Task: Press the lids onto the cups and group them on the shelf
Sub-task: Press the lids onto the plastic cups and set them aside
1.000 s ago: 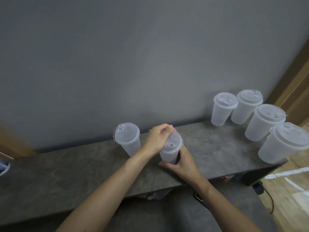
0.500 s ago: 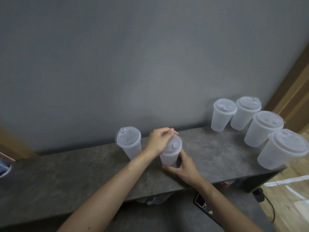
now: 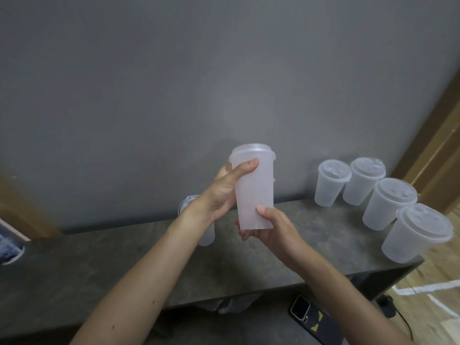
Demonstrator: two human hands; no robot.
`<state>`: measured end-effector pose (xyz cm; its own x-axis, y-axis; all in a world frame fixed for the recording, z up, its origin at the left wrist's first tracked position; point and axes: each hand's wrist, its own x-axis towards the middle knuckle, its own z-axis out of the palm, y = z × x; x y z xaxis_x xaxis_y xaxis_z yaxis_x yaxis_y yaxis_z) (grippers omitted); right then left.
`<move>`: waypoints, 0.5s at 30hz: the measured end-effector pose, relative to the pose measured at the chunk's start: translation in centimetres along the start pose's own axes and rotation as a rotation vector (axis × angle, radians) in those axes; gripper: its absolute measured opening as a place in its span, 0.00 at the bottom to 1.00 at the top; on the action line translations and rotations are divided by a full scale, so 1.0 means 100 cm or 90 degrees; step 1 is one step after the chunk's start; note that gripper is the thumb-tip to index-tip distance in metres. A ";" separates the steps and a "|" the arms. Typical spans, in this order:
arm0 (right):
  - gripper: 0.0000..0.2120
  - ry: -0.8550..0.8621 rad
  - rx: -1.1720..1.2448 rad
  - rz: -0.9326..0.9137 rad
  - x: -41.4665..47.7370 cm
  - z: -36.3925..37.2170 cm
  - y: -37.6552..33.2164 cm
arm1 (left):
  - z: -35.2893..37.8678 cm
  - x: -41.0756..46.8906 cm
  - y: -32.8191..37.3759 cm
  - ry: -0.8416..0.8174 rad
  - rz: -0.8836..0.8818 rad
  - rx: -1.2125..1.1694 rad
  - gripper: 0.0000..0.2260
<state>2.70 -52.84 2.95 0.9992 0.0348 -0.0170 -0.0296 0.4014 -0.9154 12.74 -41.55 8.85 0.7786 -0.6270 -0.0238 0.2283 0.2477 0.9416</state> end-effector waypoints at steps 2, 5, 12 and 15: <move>0.23 -0.001 0.015 -0.001 -0.004 0.005 -0.006 | 0.004 -0.003 0.003 0.007 0.002 -0.014 0.32; 0.23 -0.001 0.031 0.008 -0.009 0.011 -0.013 | 0.007 -0.006 0.008 0.021 -0.009 -0.004 0.31; 0.29 -0.016 0.044 0.025 -0.020 0.023 -0.027 | 0.004 -0.004 0.015 0.084 0.080 0.061 0.29; 0.27 -0.003 0.056 0.021 -0.024 0.026 -0.028 | 0.005 -0.005 0.010 0.109 0.132 0.093 0.22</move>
<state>0.35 -51.61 6.57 0.9976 0.0532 -0.0447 -0.0648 0.4795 -0.8752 12.32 -41.38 9.98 0.8902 -0.4371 0.1288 -0.0220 0.2410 0.9703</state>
